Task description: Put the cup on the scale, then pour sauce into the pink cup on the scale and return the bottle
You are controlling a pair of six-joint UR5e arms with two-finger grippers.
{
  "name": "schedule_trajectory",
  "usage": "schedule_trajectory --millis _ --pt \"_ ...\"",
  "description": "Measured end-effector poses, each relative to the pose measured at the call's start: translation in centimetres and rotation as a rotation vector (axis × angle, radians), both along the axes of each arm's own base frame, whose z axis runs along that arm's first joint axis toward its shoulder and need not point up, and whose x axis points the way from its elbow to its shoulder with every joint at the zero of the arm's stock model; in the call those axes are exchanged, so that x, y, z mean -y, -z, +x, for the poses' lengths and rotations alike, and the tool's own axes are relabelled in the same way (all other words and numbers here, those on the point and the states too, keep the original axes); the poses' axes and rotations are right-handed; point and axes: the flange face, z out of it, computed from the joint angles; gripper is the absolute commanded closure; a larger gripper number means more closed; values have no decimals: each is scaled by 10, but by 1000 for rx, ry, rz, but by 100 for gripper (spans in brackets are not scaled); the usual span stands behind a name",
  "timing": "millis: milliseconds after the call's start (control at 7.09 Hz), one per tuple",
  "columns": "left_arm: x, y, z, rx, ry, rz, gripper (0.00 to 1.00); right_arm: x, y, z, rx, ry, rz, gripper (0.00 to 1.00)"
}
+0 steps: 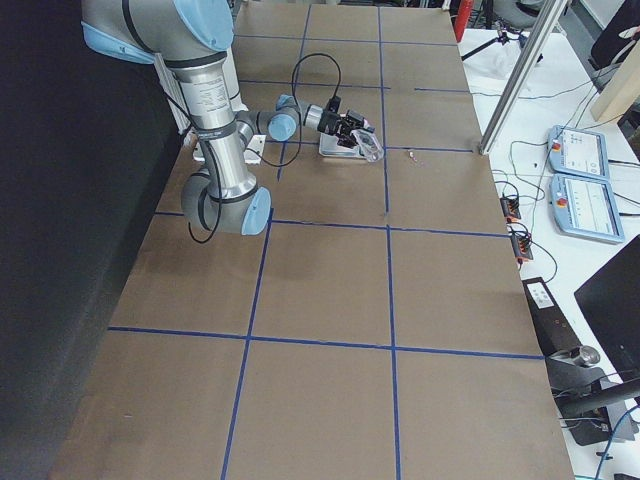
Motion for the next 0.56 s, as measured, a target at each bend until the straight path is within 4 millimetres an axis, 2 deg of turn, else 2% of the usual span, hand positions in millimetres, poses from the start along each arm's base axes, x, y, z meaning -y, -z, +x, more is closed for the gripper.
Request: schedule_trajectory --millis 282,564 --pt "0 0 0 0 -1 0 0 -6 5 -6 -117 -4 60 100" --pt "0 -1 0 0 -1 0 0 -8 2 -8 -190 -5 81 100"
